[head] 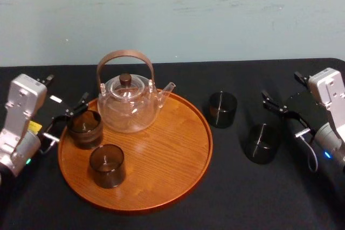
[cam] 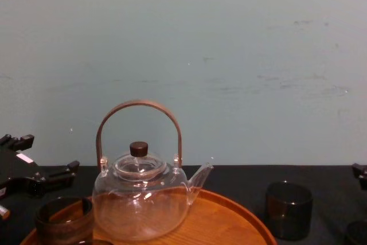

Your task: Pick up the glass from the table and place it on the tray.

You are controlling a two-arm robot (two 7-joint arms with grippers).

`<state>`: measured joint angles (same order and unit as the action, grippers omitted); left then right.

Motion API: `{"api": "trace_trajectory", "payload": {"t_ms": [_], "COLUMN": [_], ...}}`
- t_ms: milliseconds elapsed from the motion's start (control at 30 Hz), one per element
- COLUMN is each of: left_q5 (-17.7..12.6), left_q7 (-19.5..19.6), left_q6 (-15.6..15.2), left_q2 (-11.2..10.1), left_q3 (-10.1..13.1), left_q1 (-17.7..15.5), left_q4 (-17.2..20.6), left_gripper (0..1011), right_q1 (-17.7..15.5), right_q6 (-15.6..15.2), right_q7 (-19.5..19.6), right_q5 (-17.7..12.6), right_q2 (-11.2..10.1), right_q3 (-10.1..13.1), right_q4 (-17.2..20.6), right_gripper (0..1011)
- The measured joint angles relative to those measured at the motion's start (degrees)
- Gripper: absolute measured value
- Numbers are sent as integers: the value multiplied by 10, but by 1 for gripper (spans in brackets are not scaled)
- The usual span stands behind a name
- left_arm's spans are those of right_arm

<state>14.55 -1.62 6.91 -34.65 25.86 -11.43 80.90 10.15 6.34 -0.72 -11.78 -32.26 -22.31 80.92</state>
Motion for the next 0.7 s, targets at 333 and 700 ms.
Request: {"api": "trace_trajectory", "payload": {"t_ms": [333,700], "left_q5": [0,0], "left_q7": [0,0], "left_q6": [0,0], "left_q2": [0,0], "left_q3": [0,0], "left_q1": [0,0], "left_q4": [0,0], "left_gripper": [1001,1001], "right_q1": [0,0], "right_q6": [0,0], "right_q7": [0,0], "right_q5": [0,0], "right_q2": [0,0], "right_q3": [0,0], "right_q4": [0,0], "right_gripper": [1004,1004]}}
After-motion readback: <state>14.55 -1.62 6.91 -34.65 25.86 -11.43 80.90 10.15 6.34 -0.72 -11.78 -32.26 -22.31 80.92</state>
